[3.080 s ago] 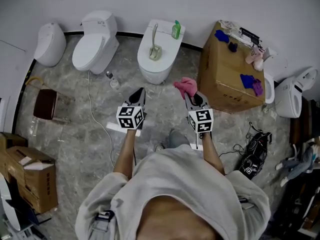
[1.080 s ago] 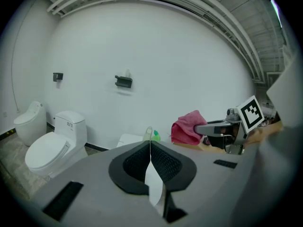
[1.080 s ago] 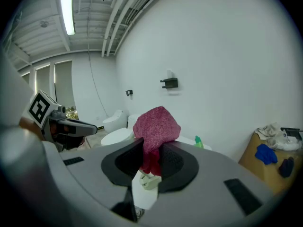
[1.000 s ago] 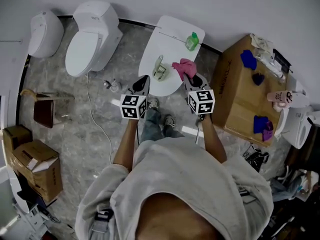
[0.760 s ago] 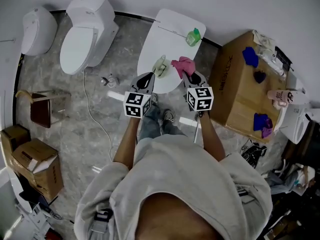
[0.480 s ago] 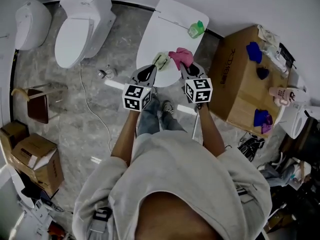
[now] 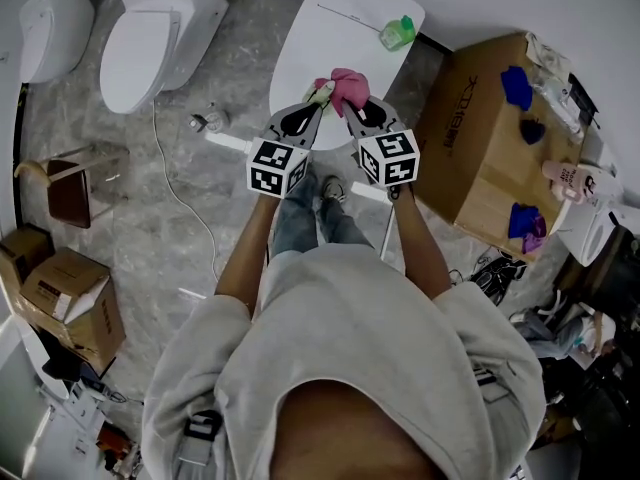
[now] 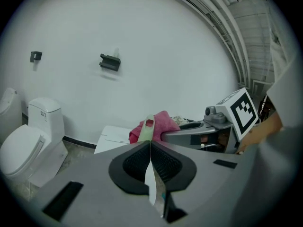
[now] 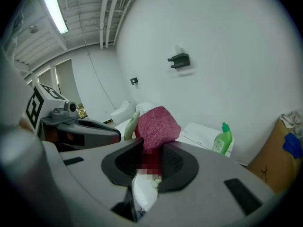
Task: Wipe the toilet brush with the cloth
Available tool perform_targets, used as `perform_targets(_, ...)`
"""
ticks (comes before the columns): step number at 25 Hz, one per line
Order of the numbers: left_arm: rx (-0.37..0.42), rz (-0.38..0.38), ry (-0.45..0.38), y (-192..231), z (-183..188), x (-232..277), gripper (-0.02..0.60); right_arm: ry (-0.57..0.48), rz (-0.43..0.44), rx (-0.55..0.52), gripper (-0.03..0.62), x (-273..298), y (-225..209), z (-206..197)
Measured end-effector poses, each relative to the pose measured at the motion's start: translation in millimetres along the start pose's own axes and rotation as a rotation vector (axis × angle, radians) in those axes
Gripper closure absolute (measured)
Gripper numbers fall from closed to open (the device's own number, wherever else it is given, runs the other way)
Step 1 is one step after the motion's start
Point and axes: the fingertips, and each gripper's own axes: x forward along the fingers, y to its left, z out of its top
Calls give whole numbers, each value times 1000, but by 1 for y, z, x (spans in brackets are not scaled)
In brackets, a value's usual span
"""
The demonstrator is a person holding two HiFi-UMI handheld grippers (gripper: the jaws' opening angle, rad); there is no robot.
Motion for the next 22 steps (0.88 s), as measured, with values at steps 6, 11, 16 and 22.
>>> perform_targets(6,1,-2,6,4,-2,3,559,16,36,-39,505,2,8,-3)
perform_targets(11,3,-9,18,5,-5,0,559,46,67,-58,505,7,11,-11)
perform_targets(16,-13,-16,32,8,-11,-1,559,77,91,-80,505,15,19,-20)
perform_targets(22,-16,-25,41,12,-13,1,560,130,115,-102,505,29,27,-37)
